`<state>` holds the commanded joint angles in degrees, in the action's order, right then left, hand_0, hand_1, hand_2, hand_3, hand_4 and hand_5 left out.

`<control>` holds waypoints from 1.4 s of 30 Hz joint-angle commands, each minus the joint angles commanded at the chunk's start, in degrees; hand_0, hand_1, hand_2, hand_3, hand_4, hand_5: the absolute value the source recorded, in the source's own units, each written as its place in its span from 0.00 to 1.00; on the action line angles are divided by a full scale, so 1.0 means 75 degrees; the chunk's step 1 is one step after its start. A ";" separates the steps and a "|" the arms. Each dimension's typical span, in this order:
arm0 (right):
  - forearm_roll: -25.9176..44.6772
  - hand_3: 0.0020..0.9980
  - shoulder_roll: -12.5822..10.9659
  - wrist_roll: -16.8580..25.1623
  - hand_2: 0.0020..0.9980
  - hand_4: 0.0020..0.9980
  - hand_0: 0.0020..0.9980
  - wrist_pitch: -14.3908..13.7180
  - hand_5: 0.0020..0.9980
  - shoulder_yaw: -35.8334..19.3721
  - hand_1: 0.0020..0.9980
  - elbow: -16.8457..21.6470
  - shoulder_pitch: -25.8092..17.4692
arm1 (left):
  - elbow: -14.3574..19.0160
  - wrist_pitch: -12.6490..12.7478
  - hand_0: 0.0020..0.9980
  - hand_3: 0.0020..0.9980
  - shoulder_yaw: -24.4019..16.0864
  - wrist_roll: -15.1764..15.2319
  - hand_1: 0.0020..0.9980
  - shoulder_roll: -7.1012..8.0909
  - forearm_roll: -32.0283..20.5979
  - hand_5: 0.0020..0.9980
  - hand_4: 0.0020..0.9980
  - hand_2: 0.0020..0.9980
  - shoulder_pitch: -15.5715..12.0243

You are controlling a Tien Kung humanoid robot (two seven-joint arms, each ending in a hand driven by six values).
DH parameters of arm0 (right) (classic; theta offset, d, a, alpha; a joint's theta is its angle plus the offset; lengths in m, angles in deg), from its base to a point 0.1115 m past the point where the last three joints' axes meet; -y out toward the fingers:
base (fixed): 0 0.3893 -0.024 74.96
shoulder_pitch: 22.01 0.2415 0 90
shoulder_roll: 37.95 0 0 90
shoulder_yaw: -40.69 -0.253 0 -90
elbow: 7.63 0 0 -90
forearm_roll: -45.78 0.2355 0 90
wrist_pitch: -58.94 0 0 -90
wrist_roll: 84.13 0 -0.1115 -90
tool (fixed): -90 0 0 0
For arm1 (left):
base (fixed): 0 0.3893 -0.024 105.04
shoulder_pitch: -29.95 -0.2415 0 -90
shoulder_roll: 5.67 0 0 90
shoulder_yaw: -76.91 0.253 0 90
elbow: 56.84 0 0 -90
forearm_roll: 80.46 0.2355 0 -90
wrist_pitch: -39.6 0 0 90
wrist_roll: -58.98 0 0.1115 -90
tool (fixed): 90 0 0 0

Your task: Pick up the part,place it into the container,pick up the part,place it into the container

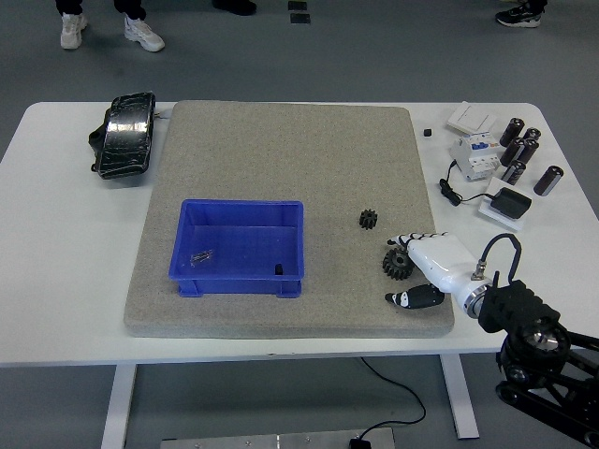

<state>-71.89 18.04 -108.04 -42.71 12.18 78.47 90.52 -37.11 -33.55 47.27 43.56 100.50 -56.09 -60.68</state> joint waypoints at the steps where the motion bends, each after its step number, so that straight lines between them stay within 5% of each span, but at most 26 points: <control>1: 0.0021 0.75 0.0001 0.0007 0.71 0.72 0.51 -0.0006 0.36 0.0010 0.64 -0.0019 0.0014 | 0.0000 0.0000 0.68 0.57 0.0000 0.0001 0.67 0.0001 0.0000 0.35 0.57 0.59 0.0000; 6: 0.0186 0.75 0.0015 0.0044 0.71 0.72 0.51 -0.0003 0.36 0.0072 0.64 -0.0158 0.0080 | 0.0005 0.0006 0.68 0.57 0.0005 -0.0001 0.67 0.0005 0.0001 0.35 0.57 0.59 -0.0010; 7: 0.0226 0.71 0.0017 0.0053 0.63 0.59 0.42 0.0005 0.30 0.0086 0.52 -0.0182 0.0085 | 0.0006 0.0008 0.68 0.57 0.0009 0.0003 0.67 0.0006 -0.0005 0.35 0.57 0.59 -0.0014; 12: 0.0373 0.71 0.0019 0.0113 0.63 0.59 0.42 -0.0013 0.30 0.0128 0.52 -0.0215 0.0080 | 0.0007 0.0018 0.68 0.57 0.0035 0.0024 0.67 0.0000 -0.0042 0.35 0.57 0.59 -0.0036; 13: 0.0400 0.70 0.0019 0.0131 0.58 0.53 0.39 -0.0025 0.24 0.0133 0.48 -0.0213 0.0079 | 0.0007 0.0019 0.68 0.57 0.0040 0.0027 0.67 -0.0003 -0.0049 0.35 0.57 0.59 -0.0041; 24: 0.0504 0.70 0.0058 0.0268 0.54 0.49 0.38 -0.0244 0.19 0.0296 0.49 -0.0290 0.0075 | -0.0001 0.0045 0.68 0.57 0.0076 0.0102 0.67 0.0012 -0.0129 0.35 0.57 0.59 -0.0059; 25: 0.0514 0.68 0.0056 0.0280 0.46 0.51 0.43 -0.0267 0.00 0.0302 0.50 -0.0292 0.0074 | -0.0001 0.0051 0.68 0.57 0.0074 0.0104 0.67 0.0012 -0.0129 0.35 0.57 0.59 -0.0063; 28: 0.0545 0.68 0.0040 0.0314 0.46 0.51 0.43 -0.0359 0.00 0.0278 0.50 -0.0253 0.0067 | 0.0001 0.0065 0.68 0.57 0.0075 0.0112 0.67 0.0010 -0.0138 0.35 0.57 0.59 -0.0073; 30: 0.0640 0.68 0.0023 0.0354 0.46 0.51 0.43 -0.0445 0.00 0.0200 0.50 -0.0176 0.0046 | 0.0002 0.0071 0.68 0.57 0.0074 0.0113 0.67 0.0009 -0.0138 0.35 0.57 0.59 -0.0077; 31: 0.0690 0.64 0.0016 0.0374 0.38 0.49 0.44 -0.0491 0.00 0.0148 0.48 -0.0130 0.0034 | 0.0002 0.0074 0.68 0.57 0.0076 0.0116 0.67 0.0009 -0.0141 0.35 0.57 0.59 -0.0079; 42: 0.0939 0.63 0.0024 0.0371 0.37 0.48 0.44 -0.0988 0.00 -0.0482 0.49 0.0976 0.0375 | 0.0016 0.0098 0.68 0.57 0.0062 0.0086 0.67 -0.0003 -0.0110 0.36 0.56 0.59 -0.0092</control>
<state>-64.85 18.22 -105.26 -50.12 8.56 85.79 93.33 -36.99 -32.81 47.73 44.20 100.48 -56.91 -61.37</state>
